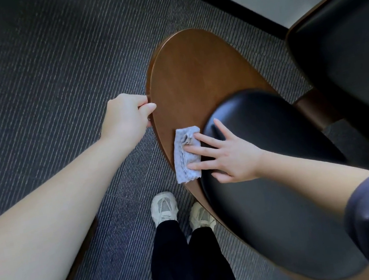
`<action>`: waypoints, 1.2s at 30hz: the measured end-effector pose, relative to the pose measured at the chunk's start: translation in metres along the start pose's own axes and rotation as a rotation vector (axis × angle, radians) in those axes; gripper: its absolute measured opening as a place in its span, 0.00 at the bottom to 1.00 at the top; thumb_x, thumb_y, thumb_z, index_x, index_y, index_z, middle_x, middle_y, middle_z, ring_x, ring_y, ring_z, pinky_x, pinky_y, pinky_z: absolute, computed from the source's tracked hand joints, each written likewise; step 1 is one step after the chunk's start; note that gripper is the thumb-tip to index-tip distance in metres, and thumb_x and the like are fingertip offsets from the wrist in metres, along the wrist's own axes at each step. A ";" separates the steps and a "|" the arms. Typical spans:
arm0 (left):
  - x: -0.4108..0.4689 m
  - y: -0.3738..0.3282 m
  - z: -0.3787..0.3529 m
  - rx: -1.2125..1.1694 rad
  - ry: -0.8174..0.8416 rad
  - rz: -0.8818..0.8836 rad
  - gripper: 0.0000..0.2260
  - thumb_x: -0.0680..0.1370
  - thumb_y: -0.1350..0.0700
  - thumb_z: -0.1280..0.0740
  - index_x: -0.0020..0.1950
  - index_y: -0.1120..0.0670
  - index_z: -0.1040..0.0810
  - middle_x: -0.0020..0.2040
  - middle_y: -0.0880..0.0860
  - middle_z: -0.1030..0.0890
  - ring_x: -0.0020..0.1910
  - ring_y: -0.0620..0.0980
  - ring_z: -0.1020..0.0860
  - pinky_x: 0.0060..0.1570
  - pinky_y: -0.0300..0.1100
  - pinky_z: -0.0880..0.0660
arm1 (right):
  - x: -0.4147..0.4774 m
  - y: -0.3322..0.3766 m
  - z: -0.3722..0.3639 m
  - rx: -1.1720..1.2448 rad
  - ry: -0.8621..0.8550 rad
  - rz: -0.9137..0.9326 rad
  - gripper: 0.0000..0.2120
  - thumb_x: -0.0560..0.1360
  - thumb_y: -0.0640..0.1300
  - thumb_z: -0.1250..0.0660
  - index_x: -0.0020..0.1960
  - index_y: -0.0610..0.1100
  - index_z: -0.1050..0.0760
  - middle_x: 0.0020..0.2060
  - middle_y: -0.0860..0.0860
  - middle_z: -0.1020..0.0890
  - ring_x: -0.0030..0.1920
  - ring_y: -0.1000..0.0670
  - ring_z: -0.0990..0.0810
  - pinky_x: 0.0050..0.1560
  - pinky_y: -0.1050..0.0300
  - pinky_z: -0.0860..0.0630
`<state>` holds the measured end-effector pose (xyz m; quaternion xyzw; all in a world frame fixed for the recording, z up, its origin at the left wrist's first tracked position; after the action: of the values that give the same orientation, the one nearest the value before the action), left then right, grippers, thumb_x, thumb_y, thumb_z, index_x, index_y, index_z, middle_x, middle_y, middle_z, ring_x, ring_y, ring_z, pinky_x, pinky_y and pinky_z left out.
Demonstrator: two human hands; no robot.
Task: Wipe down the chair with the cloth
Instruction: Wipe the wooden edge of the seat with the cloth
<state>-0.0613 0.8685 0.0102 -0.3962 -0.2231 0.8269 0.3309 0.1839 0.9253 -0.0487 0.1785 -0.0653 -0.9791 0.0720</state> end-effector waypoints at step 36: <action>-0.001 0.001 -0.005 0.048 -0.042 0.069 0.10 0.81 0.56 0.37 0.47 0.49 0.16 0.39 0.49 0.15 0.36 0.42 0.17 0.51 0.46 0.21 | 0.016 -0.157 0.013 0.578 -0.334 -1.359 0.15 0.77 0.41 0.39 0.63 0.44 0.32 0.57 0.43 0.26 0.52 0.39 0.22 0.45 0.53 0.34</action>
<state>-0.0573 0.8672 0.0075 -0.3780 -0.1963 0.8511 0.3069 0.1458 1.0782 -0.0661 0.0405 -0.2051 -0.7661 -0.6078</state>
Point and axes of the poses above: each hand's wrist, its own x-axis towards the middle knuckle, its own z-axis out of the back of the hand, y = z × x, the point moved 3 cm from there along x, towards the middle knuckle
